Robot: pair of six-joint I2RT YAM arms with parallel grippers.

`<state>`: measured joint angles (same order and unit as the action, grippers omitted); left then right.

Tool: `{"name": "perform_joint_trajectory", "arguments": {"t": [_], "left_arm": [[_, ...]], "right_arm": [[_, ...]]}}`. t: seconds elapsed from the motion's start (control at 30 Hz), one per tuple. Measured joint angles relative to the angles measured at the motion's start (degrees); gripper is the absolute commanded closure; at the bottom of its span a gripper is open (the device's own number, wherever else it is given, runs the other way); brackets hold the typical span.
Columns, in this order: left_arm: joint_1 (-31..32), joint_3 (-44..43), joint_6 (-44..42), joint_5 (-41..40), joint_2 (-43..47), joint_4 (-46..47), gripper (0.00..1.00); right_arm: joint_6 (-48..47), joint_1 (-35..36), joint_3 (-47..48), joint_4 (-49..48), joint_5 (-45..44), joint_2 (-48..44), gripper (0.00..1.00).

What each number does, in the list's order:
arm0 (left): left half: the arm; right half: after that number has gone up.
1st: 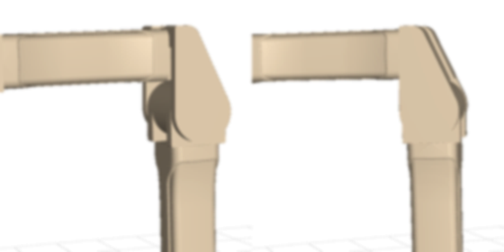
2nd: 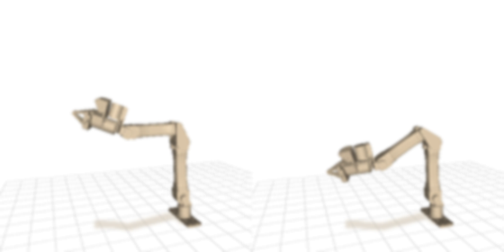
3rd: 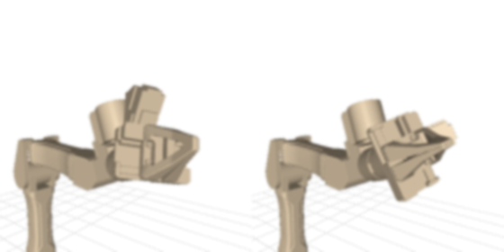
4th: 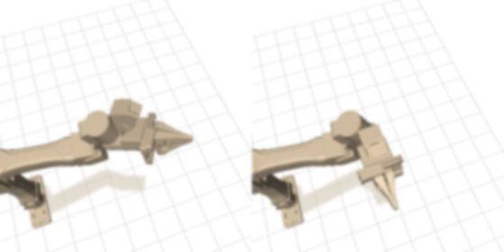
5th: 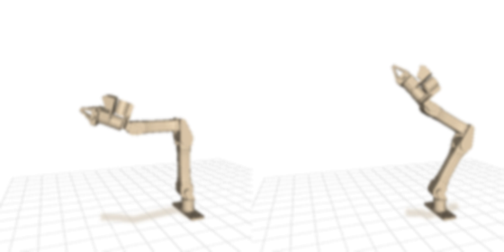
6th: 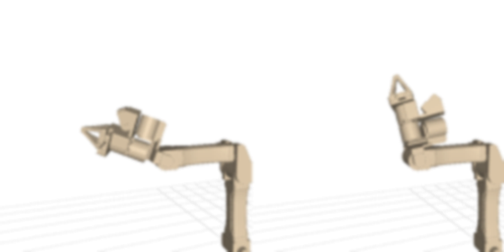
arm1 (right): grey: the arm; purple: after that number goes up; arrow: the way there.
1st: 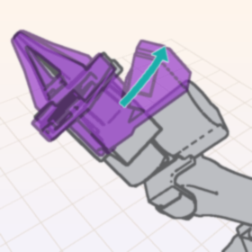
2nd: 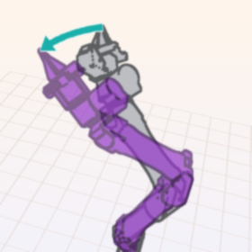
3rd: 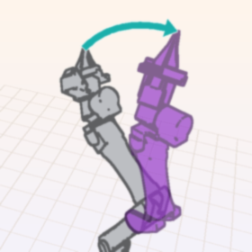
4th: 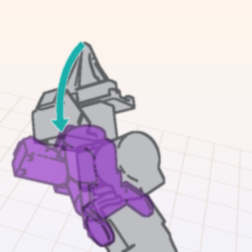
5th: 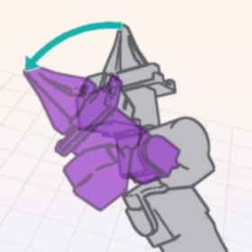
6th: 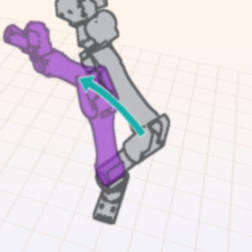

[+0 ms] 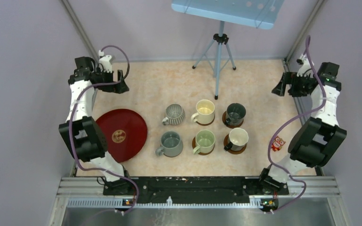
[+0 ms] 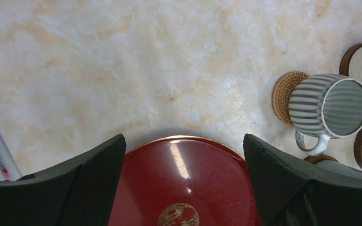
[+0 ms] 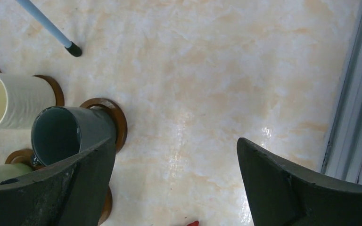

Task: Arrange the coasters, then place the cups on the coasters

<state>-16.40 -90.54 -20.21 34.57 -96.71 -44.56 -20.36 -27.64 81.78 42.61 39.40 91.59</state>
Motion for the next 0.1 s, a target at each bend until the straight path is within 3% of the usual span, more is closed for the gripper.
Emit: {"name": "perform_joint_trajectory", "arguments": {"t": [0.1], "left_arm": [[-0.28,4.22,1.44,-0.42,-0.02,1.79,0.01]], "right_arm": [[-0.09,-0.17,-1.18,-0.76,-0.66,0.94,0.01]]}}
